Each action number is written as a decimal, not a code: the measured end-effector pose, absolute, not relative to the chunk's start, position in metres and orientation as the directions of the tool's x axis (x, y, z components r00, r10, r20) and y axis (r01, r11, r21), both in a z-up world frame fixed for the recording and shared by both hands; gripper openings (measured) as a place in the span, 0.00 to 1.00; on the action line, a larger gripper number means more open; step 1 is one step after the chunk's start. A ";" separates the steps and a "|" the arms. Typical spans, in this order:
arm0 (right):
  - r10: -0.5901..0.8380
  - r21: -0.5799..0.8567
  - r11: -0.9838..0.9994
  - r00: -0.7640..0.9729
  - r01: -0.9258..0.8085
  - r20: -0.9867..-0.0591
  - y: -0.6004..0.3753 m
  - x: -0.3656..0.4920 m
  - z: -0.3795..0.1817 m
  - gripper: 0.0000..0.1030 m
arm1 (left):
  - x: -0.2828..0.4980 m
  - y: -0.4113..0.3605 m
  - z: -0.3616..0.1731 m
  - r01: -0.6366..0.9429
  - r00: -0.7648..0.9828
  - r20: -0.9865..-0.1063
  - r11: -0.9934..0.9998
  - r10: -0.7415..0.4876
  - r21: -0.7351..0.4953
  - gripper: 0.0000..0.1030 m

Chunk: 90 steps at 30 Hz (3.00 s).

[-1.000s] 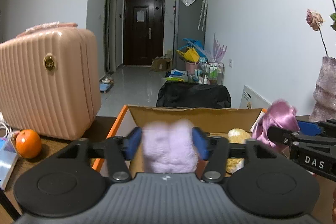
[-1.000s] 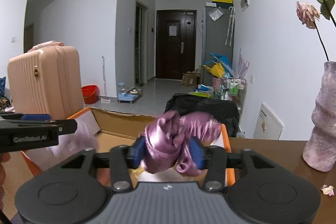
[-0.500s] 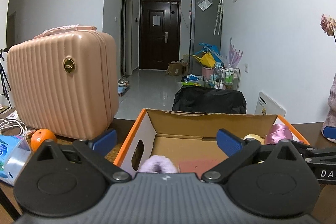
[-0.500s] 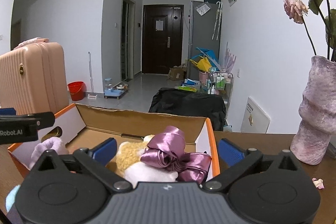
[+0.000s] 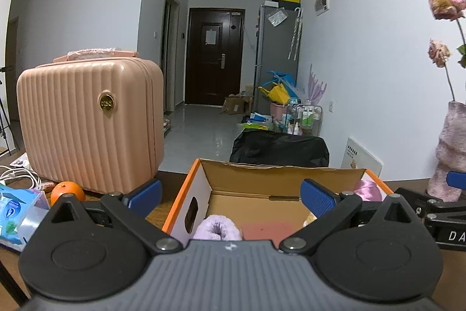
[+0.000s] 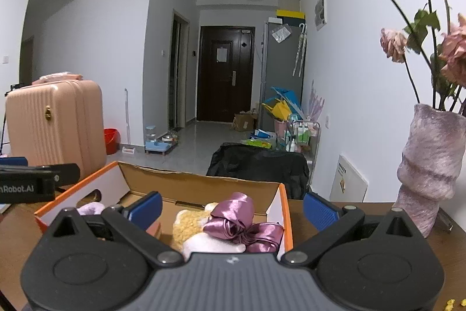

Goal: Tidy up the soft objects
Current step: 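Withdraw both grippers from the box back toward the pile, then lower the right gripper onto the white round sponge and close it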

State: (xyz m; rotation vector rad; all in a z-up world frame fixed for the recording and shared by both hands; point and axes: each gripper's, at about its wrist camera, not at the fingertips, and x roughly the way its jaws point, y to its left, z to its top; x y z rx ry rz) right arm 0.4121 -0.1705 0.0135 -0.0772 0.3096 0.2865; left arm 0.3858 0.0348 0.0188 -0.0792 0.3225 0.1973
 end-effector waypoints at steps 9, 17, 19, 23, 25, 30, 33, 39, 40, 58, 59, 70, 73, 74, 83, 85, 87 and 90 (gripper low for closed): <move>0.282 -0.058 0.949 0.918 -0.309 -0.280 -0.177 0.375 0.018 1.00 | 0.354 0.030 0.023 -0.175 0.943 -0.294 0.984 0.158 -0.032 1.00; 0.304 -0.050 0.944 0.917 -0.327 -0.258 -0.189 0.340 0.020 1.00 | 0.324 0.028 0.023 -0.156 0.948 -0.284 0.987 0.142 -0.029 1.00; 0.304 -0.055 0.943 0.918 -0.327 -0.253 -0.190 0.331 0.020 1.00 | 0.317 0.028 0.024 -0.157 0.949 -0.280 0.987 0.143 -0.028 1.00; 0.304 -0.054 0.944 0.919 -0.327 -0.253 -0.195 0.315 0.018 1.00 | 0.301 0.029 0.024 -0.156 0.949 -0.281 0.987 0.143 -0.024 1.00; 0.303 -0.051 0.944 0.919 -0.325 -0.252 -0.199 0.306 0.017 1.00 | 0.294 0.029 0.024 -0.156 0.948 -0.283 0.987 0.144 -0.022 1.00; 0.299 -0.045 0.946 0.919 -0.321 -0.255 -0.204 0.285 0.012 1.00 | 0.274 0.028 0.022 -0.153 0.948 -0.286 0.988 0.142 -0.018 1.00; 0.292 -0.050 0.948 0.923 -0.313 -0.252 -0.205 0.272 0.010 1.00 | 0.262 0.026 0.020 -0.151 0.946 -0.291 0.988 0.140 -0.016 1.00; 0.286 -0.032 0.953 0.927 -0.302 -0.242 -0.212 0.245 0.009 1.00 | 0.237 0.023 0.015 -0.131 0.948 -0.295 0.991 0.123 -0.008 1.00; 0.285 -0.031 0.953 0.928 -0.300 -0.242 -0.212 0.241 0.008 1.00 | 0.234 0.022 0.015 -0.129 0.947 -0.298 0.992 0.121 -0.008 1.00; 0.257 0.010 0.965 0.929 -0.264 -0.268 -0.225 0.179 -0.013 1.00 | 0.170 0.006 0.001 -0.085 0.939 -0.335 0.996 0.083 0.007 1.00; 0.255 0.010 0.965 0.928 -0.263 -0.272 -0.225 0.176 -0.015 1.00 | 0.166 0.005 0.000 -0.082 0.938 -0.337 0.997 0.080 0.009 1.00; 0.232 -0.025 0.967 0.918 -0.253 -0.323 -0.222 0.151 -0.036 1.00 | 0.135 0.005 -0.007 -0.054 0.935 -0.350 0.999 0.051 0.001 1.00; 0.225 -0.024 0.969 0.917 -0.246 -0.328 -0.222 0.152 -0.037 1.00 | 0.132 0.005 -0.007 -0.050 0.935 -0.351 0.999 0.046 -0.002 1.00; 0.222 -0.023 0.970 0.917 -0.244 -0.332 -0.222 0.153 -0.037 1.00 | 0.132 0.005 -0.007 -0.048 0.935 -0.353 0.999 0.044 -0.002 1.00; 0.210 -0.032 0.970 0.898 -0.240 -0.387 -0.222 0.171 -0.041 1.00 | 0.136 0.006 -0.010 -0.044 0.926 -0.375 0.999 0.039 -0.006 1.00; 0.206 -0.034 0.970 0.883 -0.242 -0.421 -0.221 0.180 -0.044 1.00 | 0.137 0.006 -0.011 -0.043 0.923 -0.382 0.999 0.036 -0.008 1.00; 0.205 -0.033 0.969 0.867 -0.247 -0.454 -0.220 0.190 -0.049 1.00 | 0.138 0.007 -0.013 -0.042 0.920 -0.390 0.999 0.035 -0.009 1.00; 0.195 -0.035 0.969 0.847 -0.244 -0.494 -0.218 0.205 -0.057 1.00 | 0.139 0.007 -0.014 -0.043 0.917 -0.396 0.999 0.036 -0.009 1.00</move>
